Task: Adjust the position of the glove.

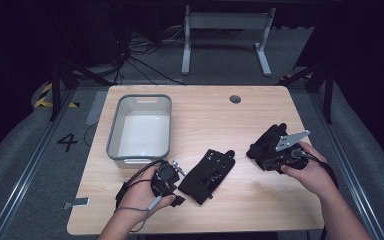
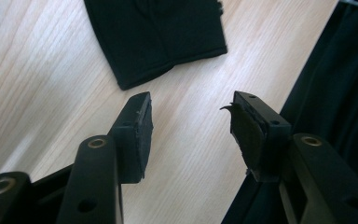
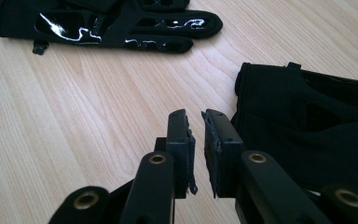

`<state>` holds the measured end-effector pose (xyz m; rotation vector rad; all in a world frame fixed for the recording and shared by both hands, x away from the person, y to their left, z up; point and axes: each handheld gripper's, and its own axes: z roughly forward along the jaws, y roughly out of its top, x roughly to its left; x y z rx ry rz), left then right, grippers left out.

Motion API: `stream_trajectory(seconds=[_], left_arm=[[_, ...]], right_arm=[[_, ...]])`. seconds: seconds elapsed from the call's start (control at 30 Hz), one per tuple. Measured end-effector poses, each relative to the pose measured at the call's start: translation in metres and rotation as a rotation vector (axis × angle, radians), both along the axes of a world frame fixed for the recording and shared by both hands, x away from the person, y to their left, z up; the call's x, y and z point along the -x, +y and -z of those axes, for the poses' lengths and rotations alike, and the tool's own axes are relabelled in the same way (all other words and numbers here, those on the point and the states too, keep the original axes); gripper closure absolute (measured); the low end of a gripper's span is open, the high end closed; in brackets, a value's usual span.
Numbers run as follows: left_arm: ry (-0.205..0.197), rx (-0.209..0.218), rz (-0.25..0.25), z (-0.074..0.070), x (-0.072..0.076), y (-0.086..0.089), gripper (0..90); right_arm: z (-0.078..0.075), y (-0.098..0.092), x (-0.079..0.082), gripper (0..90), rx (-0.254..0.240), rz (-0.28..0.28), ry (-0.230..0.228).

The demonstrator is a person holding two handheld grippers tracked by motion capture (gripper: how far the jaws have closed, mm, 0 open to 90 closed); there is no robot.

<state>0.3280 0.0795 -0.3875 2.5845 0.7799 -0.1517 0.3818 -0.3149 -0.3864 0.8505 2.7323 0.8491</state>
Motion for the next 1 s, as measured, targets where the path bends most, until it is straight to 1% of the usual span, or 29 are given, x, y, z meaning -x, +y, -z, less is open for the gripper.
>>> stream_trajectory(seconds=[0.07, 0.13, 0.4, 0.47, 0.53, 0.63, 0.7, 0.77, 0.83, 1.0], left_arm=[[-0.003, 0.023, 0.0, -0.003, 0.001, 0.0, 50.6], [-0.006, 0.035, -0.004, -0.005, 0.001, -0.001, 51.3], [-0.019, 0.056, -0.011, -0.008, 0.002, -0.004, 53.4], [-0.019, 0.066, -0.021, -0.009, 0.003, -0.005, 54.8], [-0.021, 0.09, -0.033, -0.011, 0.003, -0.005, 57.2], [-0.029, 0.147, -0.05, -0.015, 0.003, -0.004, 60.0], [-0.038, 0.163, -0.066, -0.017, 0.004, -0.004, 61.3], [-0.032, 0.163, -0.069, -0.017, 0.003, -0.003, 61.4], [-0.039, 0.153, -0.07, -0.016, 0.003, -0.003, 61.2], [-0.031, 0.146, -0.074, -0.014, 0.003, -0.003, 60.7]], right_arm=[[0.0, 0.0, 0.001, 80.3, -0.015, -0.003, 0.004], [0.0, 0.002, 0.002, 80.2, -0.018, -0.007, 0.0], [-0.002, 0.003, 0.004, 79.8, -0.04, -0.013, 0.006], [-0.003, 0.004, 0.004, 79.8, -0.056, -0.012, 0.009], [-0.005, 0.005, 0.004, 79.8, -0.074, -0.007, 0.009], [-0.008, 0.009, 0.002, 79.1, -0.099, -0.014, 0.006], [-0.009, 0.015, 0.0, 78.4, -0.116, -0.025, 0.006], [-0.01, 0.022, -0.003, 78.3, -0.123, -0.035, 0.007], [-0.011, 0.03, -0.006, 77.9, -0.111, -0.05, -0.001], [-0.013, 0.049, -0.016, 77.4, -0.095, -0.066, 0.004]])
